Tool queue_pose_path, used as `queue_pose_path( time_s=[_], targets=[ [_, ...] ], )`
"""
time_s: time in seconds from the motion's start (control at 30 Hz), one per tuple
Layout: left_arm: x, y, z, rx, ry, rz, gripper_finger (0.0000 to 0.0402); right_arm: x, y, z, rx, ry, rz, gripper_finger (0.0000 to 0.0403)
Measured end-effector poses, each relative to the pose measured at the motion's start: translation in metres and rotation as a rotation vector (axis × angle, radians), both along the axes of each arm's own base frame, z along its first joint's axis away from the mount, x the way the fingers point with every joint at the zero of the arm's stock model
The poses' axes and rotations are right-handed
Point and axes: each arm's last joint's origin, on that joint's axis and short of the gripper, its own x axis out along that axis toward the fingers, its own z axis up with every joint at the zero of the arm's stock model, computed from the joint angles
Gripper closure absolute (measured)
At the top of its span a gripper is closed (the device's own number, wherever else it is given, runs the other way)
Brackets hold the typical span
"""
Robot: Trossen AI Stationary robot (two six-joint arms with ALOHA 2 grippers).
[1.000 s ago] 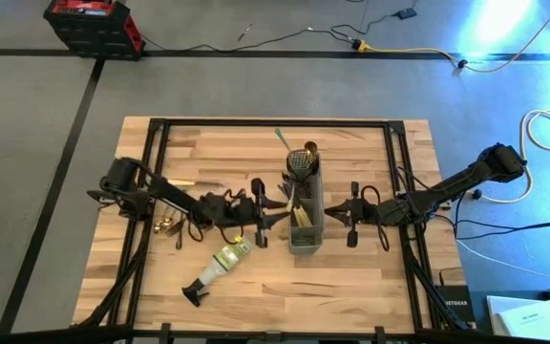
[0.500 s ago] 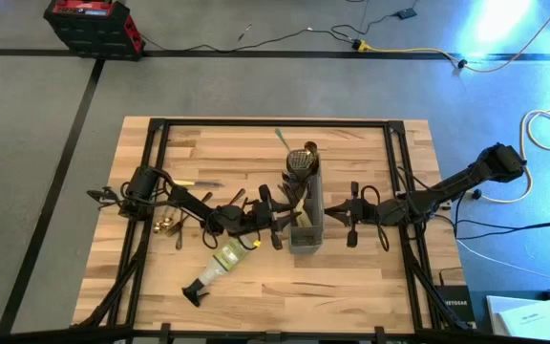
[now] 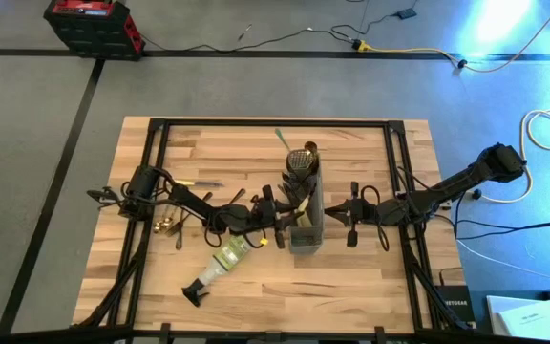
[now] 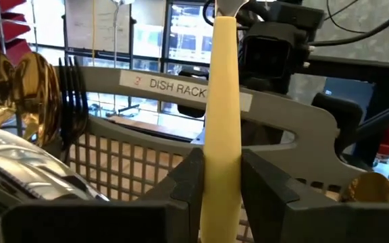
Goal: Sort silverware
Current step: Put the table knife into the silverware basket
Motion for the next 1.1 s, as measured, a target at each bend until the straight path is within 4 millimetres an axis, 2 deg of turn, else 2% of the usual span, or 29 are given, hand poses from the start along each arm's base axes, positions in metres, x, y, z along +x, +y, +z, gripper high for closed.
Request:
queue_pose_path(
  time_s=[0.33, 0.77, 0.93, 1.1],
  targets=[
    [0.0, 0.0, -0.001, 0.027, 0.014, 0.002, 0.0331, 0.0, 0.0, 0.0, -0.001, 0.001, 0.0, 0.0403],
    [0.0, 0.0, 0.0, 0.033, 0.014, 0.003, 0.025, 0.0, 0.0, 0.0, -0.001, 0.002, 0.0, 0.0403],
    [0.0, 0.0, 0.003, 0.057, 0.009, 0.007, 0.0236, 0.0, 0.0, 0.0, 0.002, 0.002, -0.001, 0.0403],
    [-0.003, 0.0, 0.015, 0.127, -0.01, 0.019, 0.0235, 0.0, 0.0, -0.001, 0.001, 0.008, -0.001, 0.0403]
  ],
)
